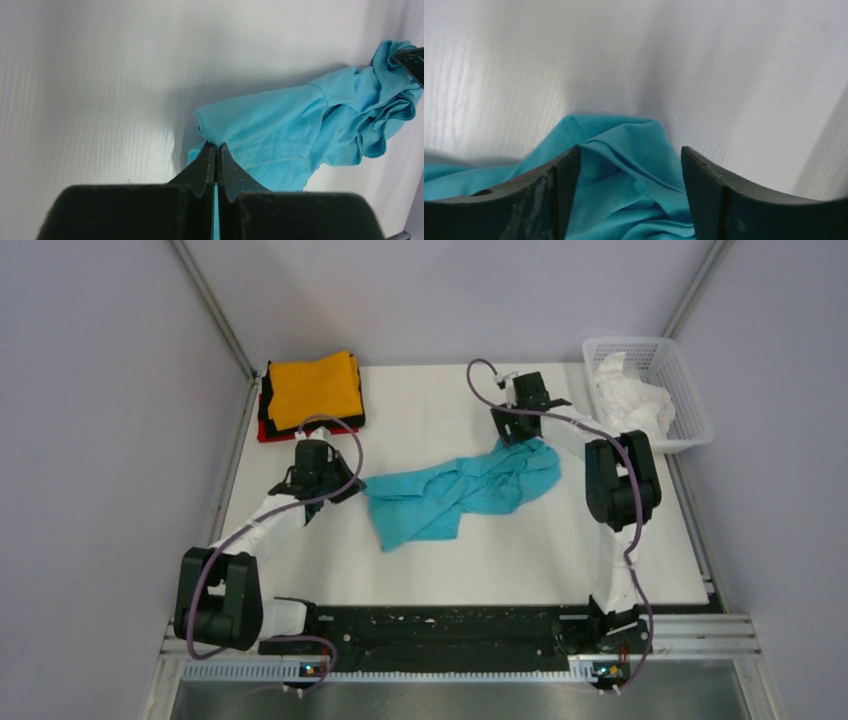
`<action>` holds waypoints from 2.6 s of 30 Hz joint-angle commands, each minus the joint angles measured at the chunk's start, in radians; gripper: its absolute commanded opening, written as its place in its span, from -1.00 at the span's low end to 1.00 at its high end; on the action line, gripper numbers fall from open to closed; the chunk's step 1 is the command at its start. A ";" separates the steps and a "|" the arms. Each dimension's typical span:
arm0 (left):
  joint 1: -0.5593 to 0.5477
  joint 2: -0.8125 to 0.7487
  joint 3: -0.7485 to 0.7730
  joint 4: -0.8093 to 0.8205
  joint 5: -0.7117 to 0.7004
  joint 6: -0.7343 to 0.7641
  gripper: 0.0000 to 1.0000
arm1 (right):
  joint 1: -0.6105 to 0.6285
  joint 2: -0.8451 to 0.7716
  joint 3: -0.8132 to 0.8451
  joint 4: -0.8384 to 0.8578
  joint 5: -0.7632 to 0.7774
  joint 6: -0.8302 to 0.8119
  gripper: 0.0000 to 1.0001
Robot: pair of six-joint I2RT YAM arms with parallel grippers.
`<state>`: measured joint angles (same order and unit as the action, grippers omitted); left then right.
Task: Fold and stack the t-shirts
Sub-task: Flatten out the tshirt
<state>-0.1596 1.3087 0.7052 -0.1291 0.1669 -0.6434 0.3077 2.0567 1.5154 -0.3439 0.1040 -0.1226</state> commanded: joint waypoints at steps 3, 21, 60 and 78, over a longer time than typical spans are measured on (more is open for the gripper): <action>0.003 -0.027 0.039 -0.011 -0.030 0.030 -1.00 | -0.060 0.052 0.058 -0.026 -0.154 -0.048 0.04; 0.002 -0.367 0.218 0.031 -0.184 0.088 -1.00 | -0.062 -0.588 -0.172 0.213 -0.056 0.092 -1.00; 0.002 0.003 0.910 -0.008 -0.365 0.380 -1.00 | -0.060 -1.224 -0.254 -0.059 0.146 0.371 -1.00; 0.011 0.552 0.810 -0.027 -0.312 0.313 0.97 | -0.084 -0.704 -0.602 0.296 0.145 0.491 0.77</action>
<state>-0.1520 1.9968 1.4902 -0.2417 -0.1974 -0.3138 0.2306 1.3865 0.8028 -0.1459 0.2646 0.3508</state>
